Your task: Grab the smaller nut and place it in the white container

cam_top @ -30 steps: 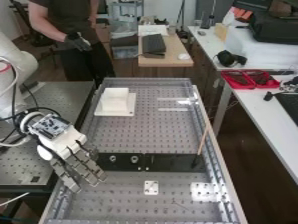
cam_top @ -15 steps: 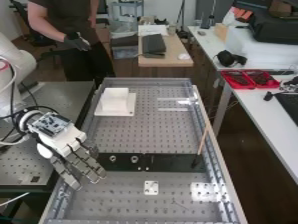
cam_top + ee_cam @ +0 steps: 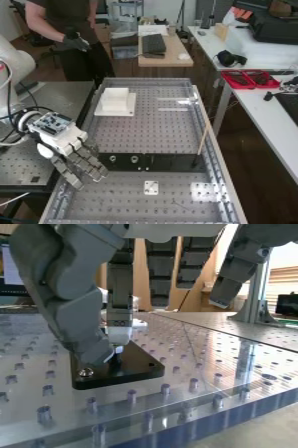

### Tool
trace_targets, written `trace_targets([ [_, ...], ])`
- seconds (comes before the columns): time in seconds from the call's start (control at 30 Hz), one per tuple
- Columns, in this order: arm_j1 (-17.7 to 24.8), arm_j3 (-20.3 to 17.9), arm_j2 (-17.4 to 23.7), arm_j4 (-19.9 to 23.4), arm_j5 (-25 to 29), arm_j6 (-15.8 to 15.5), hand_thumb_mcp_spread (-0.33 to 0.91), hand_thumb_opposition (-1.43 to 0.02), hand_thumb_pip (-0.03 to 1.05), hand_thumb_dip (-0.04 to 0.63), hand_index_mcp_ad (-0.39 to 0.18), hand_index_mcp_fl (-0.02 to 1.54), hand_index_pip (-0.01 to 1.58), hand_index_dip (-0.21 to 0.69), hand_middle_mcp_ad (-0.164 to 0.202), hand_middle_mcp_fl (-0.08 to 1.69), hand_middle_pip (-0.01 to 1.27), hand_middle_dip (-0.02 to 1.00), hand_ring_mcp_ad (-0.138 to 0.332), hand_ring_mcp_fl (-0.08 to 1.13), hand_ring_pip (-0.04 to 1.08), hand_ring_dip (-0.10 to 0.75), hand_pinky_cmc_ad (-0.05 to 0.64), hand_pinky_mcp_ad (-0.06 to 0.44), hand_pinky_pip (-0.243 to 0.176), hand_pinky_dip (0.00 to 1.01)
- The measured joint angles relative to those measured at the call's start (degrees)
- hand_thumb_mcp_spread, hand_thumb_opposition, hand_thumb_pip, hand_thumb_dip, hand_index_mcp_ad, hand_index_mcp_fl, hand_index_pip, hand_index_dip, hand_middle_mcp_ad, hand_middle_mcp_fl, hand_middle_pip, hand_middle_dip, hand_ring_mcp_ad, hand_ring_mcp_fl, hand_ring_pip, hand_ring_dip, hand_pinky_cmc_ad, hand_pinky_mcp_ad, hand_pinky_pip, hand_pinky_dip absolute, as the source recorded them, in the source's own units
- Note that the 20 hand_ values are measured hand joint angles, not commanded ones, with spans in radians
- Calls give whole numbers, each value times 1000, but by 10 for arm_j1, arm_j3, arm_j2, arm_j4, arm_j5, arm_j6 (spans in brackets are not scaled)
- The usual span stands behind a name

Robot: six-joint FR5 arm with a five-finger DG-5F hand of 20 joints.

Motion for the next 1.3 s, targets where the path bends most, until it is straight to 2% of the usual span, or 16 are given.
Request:
trace_targets([
  [0.3, -3, 0, 1, 0, -9, -6, 412, -859, 696, 274, -126, 103, 1524, 126, 77, 215, 134, 234, 82, 16, 119, 82, 372, 239, 2, 321],
  [0.6, -11, 5, -3, -2, -20, -12, 415, -859, 696, 274, -129, 103, 1524, 127, 77, 215, 134, 234, 75, 16, 119, 82, 370, 239, 19, 323],
  [1.3, -25, 9, -7, -1, -41, -20, 417, -859, 696, 274, -127, 120, 1524, 127, 75, 215, 134, 234, 75, 16, 119, 82, 368, 239, 19, 318],
])
